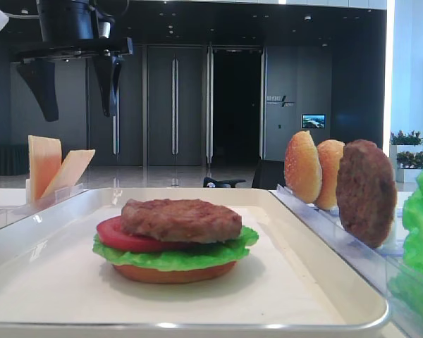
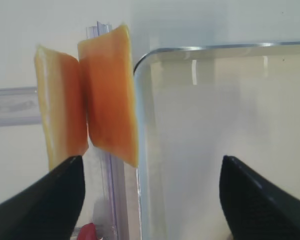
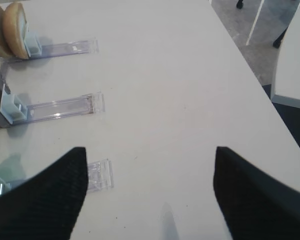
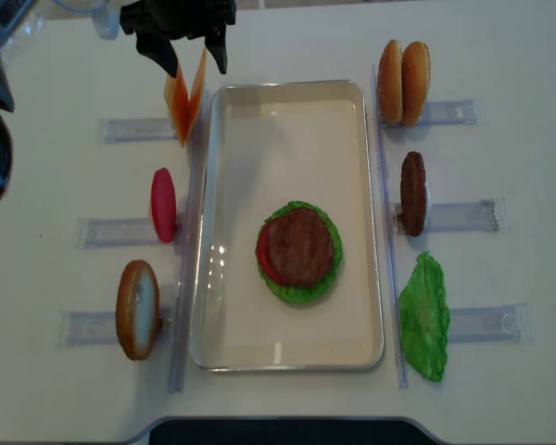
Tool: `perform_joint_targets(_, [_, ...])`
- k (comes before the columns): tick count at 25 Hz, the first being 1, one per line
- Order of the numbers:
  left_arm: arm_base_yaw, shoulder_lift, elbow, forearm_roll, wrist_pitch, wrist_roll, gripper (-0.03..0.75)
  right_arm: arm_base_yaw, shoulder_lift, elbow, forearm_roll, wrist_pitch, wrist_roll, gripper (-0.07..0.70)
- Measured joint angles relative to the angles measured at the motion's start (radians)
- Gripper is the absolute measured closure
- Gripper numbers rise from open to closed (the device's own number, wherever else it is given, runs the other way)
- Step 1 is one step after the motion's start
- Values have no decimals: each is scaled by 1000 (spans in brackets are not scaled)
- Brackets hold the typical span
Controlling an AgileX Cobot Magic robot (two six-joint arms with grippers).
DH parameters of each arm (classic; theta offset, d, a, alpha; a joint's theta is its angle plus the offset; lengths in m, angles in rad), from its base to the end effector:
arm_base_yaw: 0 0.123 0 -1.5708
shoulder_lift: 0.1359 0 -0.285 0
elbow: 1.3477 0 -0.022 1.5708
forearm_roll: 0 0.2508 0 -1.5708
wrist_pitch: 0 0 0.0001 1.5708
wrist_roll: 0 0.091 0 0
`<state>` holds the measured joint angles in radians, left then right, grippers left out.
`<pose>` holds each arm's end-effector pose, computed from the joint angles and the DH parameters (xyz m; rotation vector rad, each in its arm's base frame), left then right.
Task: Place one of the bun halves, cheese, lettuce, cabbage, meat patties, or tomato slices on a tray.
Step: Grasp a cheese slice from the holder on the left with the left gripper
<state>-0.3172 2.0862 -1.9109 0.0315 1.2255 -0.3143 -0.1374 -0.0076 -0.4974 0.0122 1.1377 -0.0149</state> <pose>0.4261 -0.1370 0.2615 0.0140 2.8866 -0.0734 -0.0089 0.0022 0.2704 0.1284 2.1133 -0.0759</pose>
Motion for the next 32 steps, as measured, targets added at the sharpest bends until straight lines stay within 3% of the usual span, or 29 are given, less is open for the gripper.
perform_joint_targets(32, [-1, 122, -61, 52, -29, -8, 72, 0, 0, 0, 0, 0, 0, 104])
